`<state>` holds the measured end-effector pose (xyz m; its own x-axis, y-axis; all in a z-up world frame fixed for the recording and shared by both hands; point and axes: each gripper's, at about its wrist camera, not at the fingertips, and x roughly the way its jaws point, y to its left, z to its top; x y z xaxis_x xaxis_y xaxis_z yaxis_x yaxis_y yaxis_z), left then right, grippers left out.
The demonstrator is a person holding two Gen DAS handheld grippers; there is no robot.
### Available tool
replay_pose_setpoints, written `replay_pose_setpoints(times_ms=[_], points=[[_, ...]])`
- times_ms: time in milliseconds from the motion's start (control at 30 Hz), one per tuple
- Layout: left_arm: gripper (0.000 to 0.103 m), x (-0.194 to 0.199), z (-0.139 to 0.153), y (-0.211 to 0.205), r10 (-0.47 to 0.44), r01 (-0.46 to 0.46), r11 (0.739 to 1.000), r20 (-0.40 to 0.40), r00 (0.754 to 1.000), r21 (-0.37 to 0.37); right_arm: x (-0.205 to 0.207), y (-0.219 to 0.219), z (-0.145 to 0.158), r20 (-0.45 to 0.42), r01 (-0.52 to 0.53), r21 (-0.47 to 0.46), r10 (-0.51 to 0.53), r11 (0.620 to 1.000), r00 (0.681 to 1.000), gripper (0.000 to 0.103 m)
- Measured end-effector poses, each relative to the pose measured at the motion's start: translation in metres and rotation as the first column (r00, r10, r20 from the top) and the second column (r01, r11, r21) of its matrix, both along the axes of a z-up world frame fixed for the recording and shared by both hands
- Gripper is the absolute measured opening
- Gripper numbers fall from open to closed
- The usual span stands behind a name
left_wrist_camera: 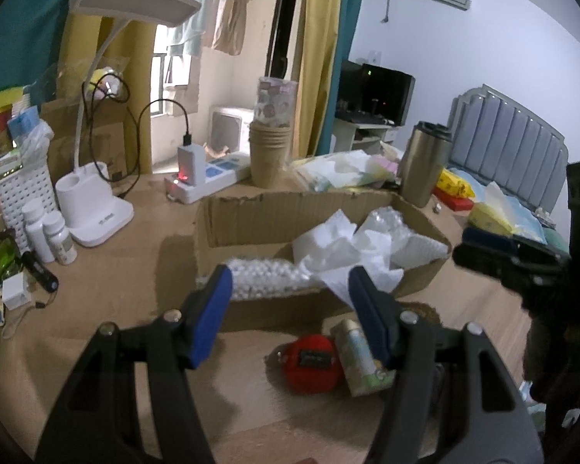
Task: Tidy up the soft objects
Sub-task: 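Withdraw both open tools from the box, then grasp the brown teddy bear with the right tool while the left tool moves toward the tissue pack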
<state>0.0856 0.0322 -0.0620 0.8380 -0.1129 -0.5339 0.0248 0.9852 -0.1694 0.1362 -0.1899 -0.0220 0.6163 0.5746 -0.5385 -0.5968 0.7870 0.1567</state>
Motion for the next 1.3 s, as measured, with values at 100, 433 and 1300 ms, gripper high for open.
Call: replay_pose_setpoints(times_ms=[100, 433, 1300], points=[[0.064, -0.003, -0.003, 0.003, 0.007, -0.007, 1.000, -0.002, 1.000, 0.002, -0.008, 0.019, -0.008, -0.015, -0.058, -0.028, 0.057, 0.998, 0.998, 0.061], [0.064, -0.012, -0.012, 0.019, 0.016, -0.016, 1.000, -0.015, 1.000, -0.023, -0.005, 0.073, -0.011, 0.040, -0.121, -0.132, 0.127, 0.984, 0.991, 0.056], [0.064, -0.014, -0.022, 0.028, -0.006, 0.005, 0.997, -0.024, 1.000, -0.075, 0.054, 0.080, -0.008, -0.008, -0.056, -0.165, 0.056, 0.985, 0.998, 0.004]])
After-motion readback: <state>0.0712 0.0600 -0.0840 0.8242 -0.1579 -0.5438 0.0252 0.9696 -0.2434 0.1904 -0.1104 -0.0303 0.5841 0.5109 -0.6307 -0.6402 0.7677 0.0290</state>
